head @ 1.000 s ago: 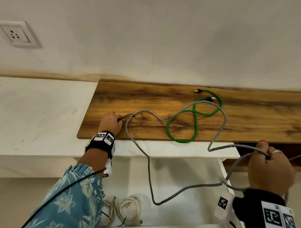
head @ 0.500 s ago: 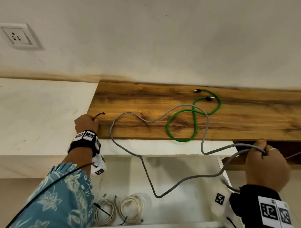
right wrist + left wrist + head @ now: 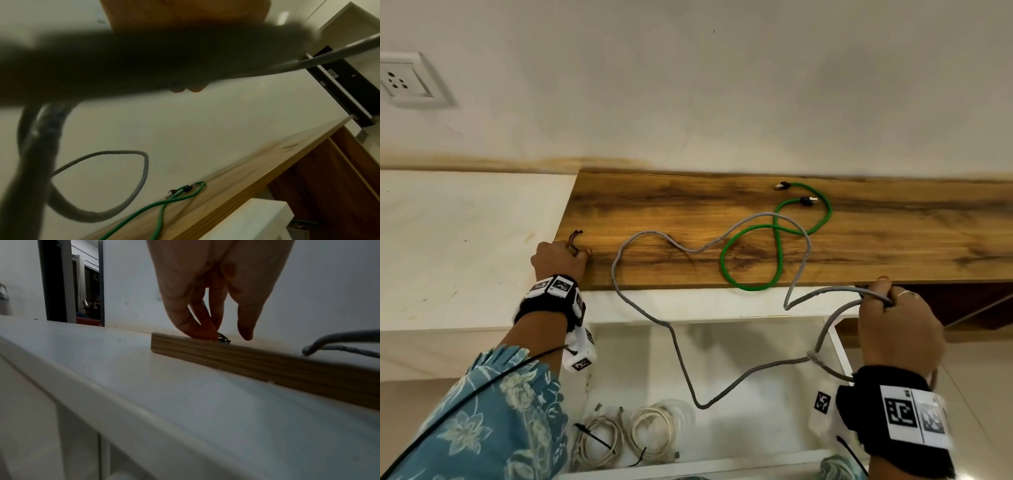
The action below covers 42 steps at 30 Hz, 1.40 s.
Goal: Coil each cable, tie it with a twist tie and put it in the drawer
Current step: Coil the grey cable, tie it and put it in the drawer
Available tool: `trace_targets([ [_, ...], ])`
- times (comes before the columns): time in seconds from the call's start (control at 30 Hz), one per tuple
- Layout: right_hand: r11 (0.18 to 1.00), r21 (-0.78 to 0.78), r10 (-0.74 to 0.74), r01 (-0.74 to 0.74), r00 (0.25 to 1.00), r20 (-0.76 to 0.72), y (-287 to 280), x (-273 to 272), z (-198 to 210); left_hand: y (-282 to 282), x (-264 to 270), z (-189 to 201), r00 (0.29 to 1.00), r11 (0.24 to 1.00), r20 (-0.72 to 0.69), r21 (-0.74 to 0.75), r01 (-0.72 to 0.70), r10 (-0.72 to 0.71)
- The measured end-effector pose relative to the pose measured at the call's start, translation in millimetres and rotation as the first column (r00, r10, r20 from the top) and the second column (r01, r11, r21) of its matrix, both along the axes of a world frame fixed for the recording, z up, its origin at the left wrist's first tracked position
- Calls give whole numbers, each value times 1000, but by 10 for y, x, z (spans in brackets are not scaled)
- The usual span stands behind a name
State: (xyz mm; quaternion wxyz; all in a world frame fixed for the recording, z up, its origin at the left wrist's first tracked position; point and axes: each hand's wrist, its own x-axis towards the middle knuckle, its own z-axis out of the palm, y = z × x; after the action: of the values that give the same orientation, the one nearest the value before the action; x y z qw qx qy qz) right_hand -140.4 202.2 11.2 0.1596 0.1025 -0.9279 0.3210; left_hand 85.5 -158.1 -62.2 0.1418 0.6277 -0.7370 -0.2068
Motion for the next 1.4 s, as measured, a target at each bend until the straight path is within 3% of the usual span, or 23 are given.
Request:
trace_targets([
  [0.17, 1000, -20, -18, 18, 1000, -10, 70, 20, 126, 186, 46, 200, 997, 998, 61, -46, 41, -39],
  [0.3, 996, -86, -37, 33, 998, -47, 205, 92, 414, 389, 37, 411, 997, 994, 3, -78, 80, -80],
  [0.43, 989, -149, -35, 9, 985, -169, 394, 205, 760, 739, 1, 761, 979, 974, -76, -138, 180, -191],
  [0.57, 995, -104, -12, -12, 974, -227, 621, 343, 1119, 1275, -48, 1137, 911, 912, -149, -209, 352, -386],
  [0.67, 999, -38, 10, -19, 973, -230, 814, 484, 1407, 1820, -93, 1476, 770, 813, -259, -192, 550, -583],
  [0.8, 997, 66, 46, -30, 963, -264, 1053, 649, 1741, 2499, -38, 1828, 477, 513, -287, -61, 856, -831],
  [0.87, 992, 118, 68, -38, 963, -262, 1168, 712, 1877, 2826, 18, 1947, 374, 382, -251, 18, 924, -893],
  [1.0, 976, 219, 67, -10, 965, -254, 1371, 861, 2119, 3481, 103, 2023, 311, 290, -361, 114, 950, -879],
  [1.2, 911, 412, 94, 0, 974, -207, 1588, 1111, 2346, 4445, 52, 1765, 159, 146, -552, 68, 987, -818],
  [1.3, 845, 532, 185, -61, 966, -182, 1527, 1119, 2343, 4731, -26, 1597, 155, 156, -700, 62, 986, -697],
  [1.4, 774, 611, 265, -164, 961, -77, 1295, 996, 2184, 4788, -56, 1514, 181, 224, -817, 65, 972, -547],
])
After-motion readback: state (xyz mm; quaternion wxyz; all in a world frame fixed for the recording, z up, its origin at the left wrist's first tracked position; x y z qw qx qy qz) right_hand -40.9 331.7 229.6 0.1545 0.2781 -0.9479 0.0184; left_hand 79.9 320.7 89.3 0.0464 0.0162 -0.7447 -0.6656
